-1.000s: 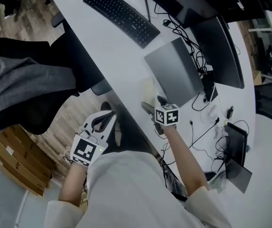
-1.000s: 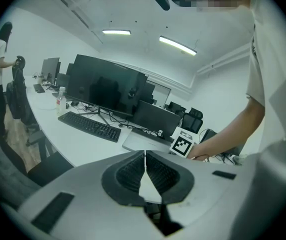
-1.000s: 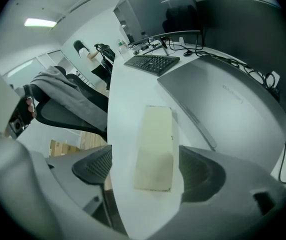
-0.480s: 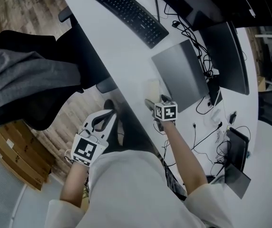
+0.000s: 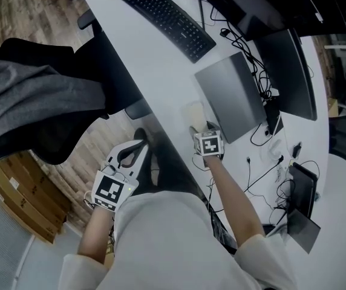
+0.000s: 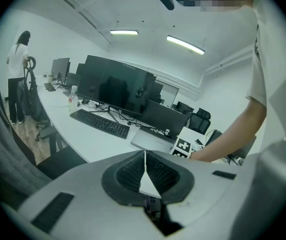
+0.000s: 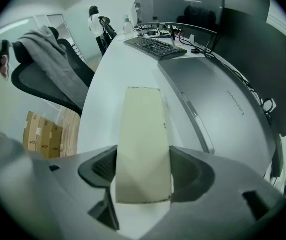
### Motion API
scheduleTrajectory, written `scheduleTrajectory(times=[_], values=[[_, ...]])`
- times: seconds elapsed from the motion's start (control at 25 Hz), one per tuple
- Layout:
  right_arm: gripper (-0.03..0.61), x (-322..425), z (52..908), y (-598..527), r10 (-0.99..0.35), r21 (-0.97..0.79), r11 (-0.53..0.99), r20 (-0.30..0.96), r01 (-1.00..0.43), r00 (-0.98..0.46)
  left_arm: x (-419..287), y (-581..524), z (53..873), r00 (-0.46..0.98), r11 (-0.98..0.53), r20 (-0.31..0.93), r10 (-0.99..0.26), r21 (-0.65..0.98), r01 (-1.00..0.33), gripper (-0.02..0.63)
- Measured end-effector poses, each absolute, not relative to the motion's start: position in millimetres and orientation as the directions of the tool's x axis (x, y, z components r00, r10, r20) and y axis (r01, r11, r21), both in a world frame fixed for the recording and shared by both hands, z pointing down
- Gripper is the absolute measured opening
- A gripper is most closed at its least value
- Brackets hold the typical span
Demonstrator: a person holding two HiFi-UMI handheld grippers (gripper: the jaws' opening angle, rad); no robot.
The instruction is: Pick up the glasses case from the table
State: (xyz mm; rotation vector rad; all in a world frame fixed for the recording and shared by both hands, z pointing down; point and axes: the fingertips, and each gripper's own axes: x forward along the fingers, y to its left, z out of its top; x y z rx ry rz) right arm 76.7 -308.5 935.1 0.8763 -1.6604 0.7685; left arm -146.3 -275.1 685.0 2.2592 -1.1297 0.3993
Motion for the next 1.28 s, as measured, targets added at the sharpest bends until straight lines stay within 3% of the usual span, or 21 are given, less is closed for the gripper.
scheduleTrajectory(times=[0.64, 1.28], values=[[0.311, 71.0, 866.6, -294.3, -0.247, -0.16, 0.477, 0.919, -0.864, -0.307, -157.4, -245.8, 643.1, 0.595, -0.512, 0.447, -0.668, 0.304, -0.804, 0.011], [0.311, 93.2, 731.3, -271.9, -0.512, -0.24, 0.326, 0.768, -0.915, -0.384, -154.0, -202.4, 604.0, 0.673, -0.63, 0.397, -0.624, 0.254, -0.734, 0.011]])
